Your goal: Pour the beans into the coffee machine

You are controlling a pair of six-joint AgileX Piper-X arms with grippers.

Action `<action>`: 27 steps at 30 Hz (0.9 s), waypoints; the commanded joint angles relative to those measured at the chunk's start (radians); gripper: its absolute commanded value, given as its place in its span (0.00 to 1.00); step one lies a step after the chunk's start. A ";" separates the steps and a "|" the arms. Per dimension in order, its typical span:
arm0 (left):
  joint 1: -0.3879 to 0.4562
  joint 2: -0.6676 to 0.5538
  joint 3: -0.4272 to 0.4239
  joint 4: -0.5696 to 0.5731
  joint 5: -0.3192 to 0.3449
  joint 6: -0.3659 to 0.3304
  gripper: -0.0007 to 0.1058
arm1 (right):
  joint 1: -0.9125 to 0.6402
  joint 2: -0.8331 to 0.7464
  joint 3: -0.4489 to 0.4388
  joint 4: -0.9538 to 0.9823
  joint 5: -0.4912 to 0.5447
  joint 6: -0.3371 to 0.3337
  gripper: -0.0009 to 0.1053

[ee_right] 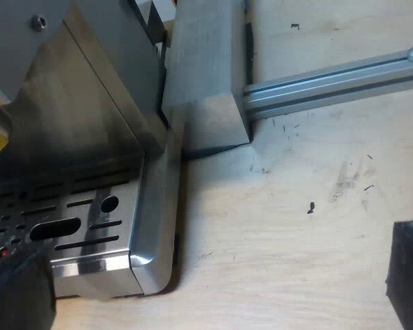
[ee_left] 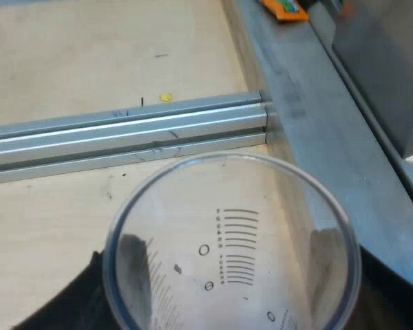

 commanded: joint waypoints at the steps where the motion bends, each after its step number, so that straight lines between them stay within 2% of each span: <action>1: 0.003 -0.004 -0.004 -0.056 0.010 -0.003 0.30 | 0.000 -0.004 -0.014 0.000 -0.010 0.001 0.98; 6: 0.003 0.007 -0.004 -0.061 0.008 0.037 0.30 | 0.000 -0.004 -0.014 0.000 -0.010 0.001 0.98; 13: 0.003 0.090 -0.004 -0.110 0.010 0.035 0.30 | 0.000 -0.004 -0.014 0.000 -0.010 0.001 0.98; 27: 0.003 0.100 -0.004 -0.108 0.027 0.032 0.30 | 0.000 -0.004 -0.014 0.000 -0.010 0.001 0.98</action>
